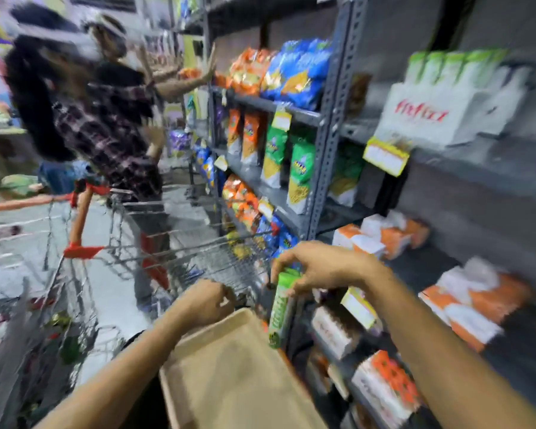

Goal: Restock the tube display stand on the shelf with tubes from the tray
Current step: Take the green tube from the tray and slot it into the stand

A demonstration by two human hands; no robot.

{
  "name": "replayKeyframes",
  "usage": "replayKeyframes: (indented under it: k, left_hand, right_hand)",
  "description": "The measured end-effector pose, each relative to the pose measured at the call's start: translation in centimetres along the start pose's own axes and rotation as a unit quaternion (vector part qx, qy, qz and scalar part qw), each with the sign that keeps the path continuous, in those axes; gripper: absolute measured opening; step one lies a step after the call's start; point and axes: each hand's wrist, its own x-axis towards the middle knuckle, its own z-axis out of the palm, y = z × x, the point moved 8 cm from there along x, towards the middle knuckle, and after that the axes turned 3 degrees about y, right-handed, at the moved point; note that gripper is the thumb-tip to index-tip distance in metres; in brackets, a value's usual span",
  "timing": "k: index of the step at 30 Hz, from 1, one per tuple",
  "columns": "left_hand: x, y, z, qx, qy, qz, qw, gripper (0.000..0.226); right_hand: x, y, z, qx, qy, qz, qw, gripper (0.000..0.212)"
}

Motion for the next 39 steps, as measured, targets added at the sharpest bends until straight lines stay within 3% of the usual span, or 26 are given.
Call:
replayKeyframes:
  k: [5, 10, 13, 15, 18, 23, 29, 34, 39]
  left_hand:
    - [10.0, 11.2, -7.3, -0.018, 0.088, 0.141, 0.986, 0.019]
    - [16.7, 25.6, -14.9, -0.036, 0.167, 0.310, 0.935, 0.041]
    - [19.4, 32.1, -18.2, -0.073, 0.221, 0.365, 0.901, 0.047]
    - [20.8, 35.7, -19.5, -0.092, 0.239, 0.394, 0.883, 0.067]
    - [22.6, 40.1, -19.9, -0.082, 0.233, 0.435, 0.866, 0.090]
    - [25.1, 44.8, -17.6, -0.026, 0.134, 0.454, 0.880, 0.116]
    - [24.7, 47.2, -14.8, -0.002, 0.096, 0.487, 0.868, 0.099]
    - [24.0, 46.2, -14.3, -0.016, 0.200, 0.449, 0.871, 0.086]
    - [22.5, 45.8, -15.0, -0.044, 0.268, 0.457, 0.847, 0.069]
  right_hand:
    - [-8.2, -0.6, -13.9, -0.088, 0.136, 0.013, 0.987, 0.004]
    - [-16.7, 1.4, -26.1, -0.150, 0.277, 0.105, 0.943, 0.022]
    - [-21.4, 2.4, -31.3, -0.182, 0.330, 0.160, 0.912, 0.026]
    - [-24.6, 3.0, -34.2, -0.194, 0.362, 0.191, 0.891, 0.028]
    - [-28.6, 3.7, -37.2, -0.214, 0.390, 0.229, 0.866, 0.028]
    - [-33.9, 6.1, -39.6, -0.208, 0.409, 0.284, 0.842, 0.025]
    - [-37.2, 9.7, -40.1, -0.205, 0.394, 0.347, 0.826, 0.023]
    - [-37.9, 12.2, -40.1, -0.207, 0.394, 0.368, 0.816, 0.025]
    - [-37.3, 15.1, -39.8, -0.240, 0.382, 0.395, 0.800, 0.025]
